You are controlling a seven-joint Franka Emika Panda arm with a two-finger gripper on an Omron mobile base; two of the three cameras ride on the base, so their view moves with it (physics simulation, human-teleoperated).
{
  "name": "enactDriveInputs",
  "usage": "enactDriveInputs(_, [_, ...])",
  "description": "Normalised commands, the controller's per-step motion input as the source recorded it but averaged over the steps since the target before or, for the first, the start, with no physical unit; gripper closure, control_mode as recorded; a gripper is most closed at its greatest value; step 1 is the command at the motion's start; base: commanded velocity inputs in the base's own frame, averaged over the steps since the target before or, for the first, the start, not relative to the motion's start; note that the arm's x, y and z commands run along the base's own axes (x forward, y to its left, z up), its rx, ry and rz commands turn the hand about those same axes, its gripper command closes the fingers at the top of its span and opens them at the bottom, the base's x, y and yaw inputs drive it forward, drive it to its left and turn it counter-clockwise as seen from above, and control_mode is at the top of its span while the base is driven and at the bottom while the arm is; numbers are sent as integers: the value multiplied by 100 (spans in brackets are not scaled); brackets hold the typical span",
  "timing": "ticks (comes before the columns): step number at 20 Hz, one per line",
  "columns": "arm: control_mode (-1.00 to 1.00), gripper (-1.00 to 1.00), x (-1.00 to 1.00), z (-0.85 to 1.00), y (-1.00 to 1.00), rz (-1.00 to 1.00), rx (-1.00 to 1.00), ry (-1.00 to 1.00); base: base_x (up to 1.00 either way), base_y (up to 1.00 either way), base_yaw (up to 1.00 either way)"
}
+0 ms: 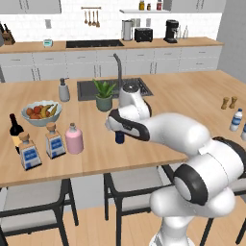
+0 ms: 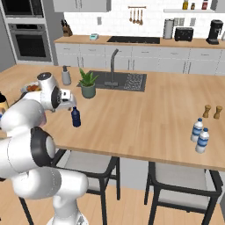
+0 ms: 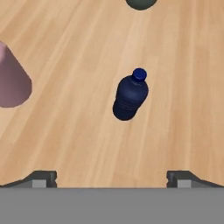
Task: Move the plastic bottles in the middle to the plastics group, and the glass bottles in the middle to the glass group.
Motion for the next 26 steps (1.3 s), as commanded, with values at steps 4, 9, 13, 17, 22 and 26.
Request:
enactDriveInputs(4, [-100, -100, 38, 0, -11, -8, 1, 0, 0, 0, 0])
enactDriveInputs(9, [-100, -100, 25, 0, -2, -8, 2, 0, 0, 0, 0])
enactDriveInputs(13, [-100, -100, 6, -14, 0, -2, 6, 0, 0, 0, 0])
enactDriveInputs(17, [-100, -100, 15, -33, 0, -2, 5, 0, 0, 0, 0])
enactDriveInputs(22, [-100, -100, 16, -27, 0, -1, 0, 0, 0, 0, 0])
enactDriveInputs(26, [-100, -100, 13, -20, 0, 0, 0, 0, 0, 0, 0])
